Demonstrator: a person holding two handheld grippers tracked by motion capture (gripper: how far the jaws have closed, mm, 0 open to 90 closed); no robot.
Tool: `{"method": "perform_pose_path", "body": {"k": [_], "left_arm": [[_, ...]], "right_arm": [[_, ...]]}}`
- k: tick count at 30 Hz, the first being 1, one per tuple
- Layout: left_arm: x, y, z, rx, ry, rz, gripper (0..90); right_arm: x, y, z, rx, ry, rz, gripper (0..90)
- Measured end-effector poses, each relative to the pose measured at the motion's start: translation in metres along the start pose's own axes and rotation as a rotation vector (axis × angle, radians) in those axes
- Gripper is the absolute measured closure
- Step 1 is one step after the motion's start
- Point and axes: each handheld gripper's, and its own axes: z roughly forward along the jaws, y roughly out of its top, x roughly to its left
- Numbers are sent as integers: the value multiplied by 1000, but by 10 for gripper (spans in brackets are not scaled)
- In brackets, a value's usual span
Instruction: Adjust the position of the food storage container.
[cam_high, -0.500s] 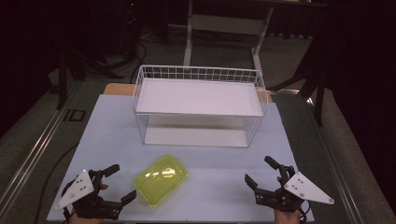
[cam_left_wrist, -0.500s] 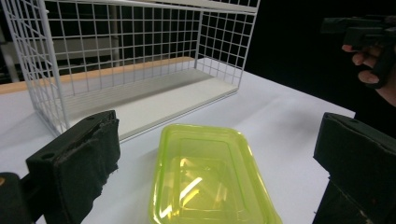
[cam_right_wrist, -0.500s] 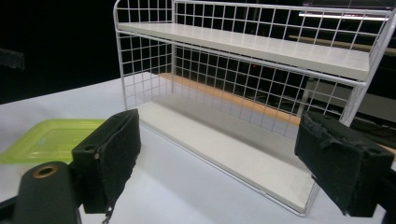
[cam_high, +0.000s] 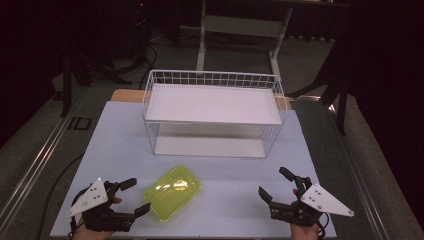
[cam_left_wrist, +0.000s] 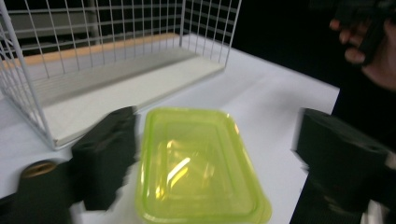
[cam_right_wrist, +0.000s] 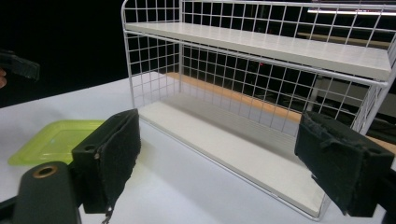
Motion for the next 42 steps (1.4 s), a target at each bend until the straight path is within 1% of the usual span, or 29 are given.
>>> {"method": "perform_pose_path", "body": {"k": [1,2,4,7,9,10,12,13,14,15,16,17,18,20,22,23,24,26,27,28,32,34,36,37,38,42], "left_arm": [[2,0,-1,13,-10,-9,171],[4,-1,-2,28,-21,-18,216],[6,-4,-4,60,-27,-17,306],[9,-9,-5,122,-45,-24,399],[11,-13,-4,153,-47,-31,456],[12,-15,-3,181,-64,-36,518],[13,-21,0,224,-77,-40,567],[14,-24,1,258,-85,-38,641],[14,-27,3,275,-86,-33,650],[14,-29,5,303,-93,-30,716],[15,-32,7,325,-94,-20,734],[15,-35,9,347,-97,-2,777],[16,-37,11,370,-102,-10,826],[17,-40,15,412,-109,-5,887],[18,-43,21,467,-103,-14,900],[19,-44,23,487,-85,-16,900],[20,-45,26,500,-68,-27,900],[23,-46,30,508,-52,-38,900],[24,-46,32,513,-56,-49,900],[24,-45,33,505,-54,-46,900],[27,-43,40,498,-62,-61,900],[28,-41,44,497,-48,-60,900],[29,-39,47,490,-46,-68,900],[31,-38,49,491,-45,-77,900],[32,-37,51,488,-47,-77,900],[42,-32,61,486,-22,-81,900]], "right_arm": [[0,0,0,-1,-1,-2,144],[1,0,0,-2,2,0,144],[1,0,0,-3,4,1,144],[0,0,0,-2,6,5,144],[0,0,1,1,8,9,144],[0,0,1,2,10,11,144],[0,0,2,3,14,14,144],[0,0,2,3,14,13,144],[1,0,2,3,14,13,144],[1,0,2,2,15,14,144],[1,0,2,2,16,14,144],[1,0,2,1,16,15,144],[1,0,2,0,17,14,144],[0,0,2,0,17,15,144],[0,0,2,1,17,18,144],[0,0,2,1,18,18,144],[0,0,2,1,19,19,144],[0,0,2,1,21,18,144],[0,0,2,1,21,19,144],[0,0,1,1,21,19,144],[-1,0,1,-2,19,21,144],[-1,0,1,-2,19,24,144],[-1,0,1,-1,22,26,144],[-1,0,1,1,23,26,144],[0,0,1,2,23,24,144],[0,1,0,-4,25,22,144]]}}
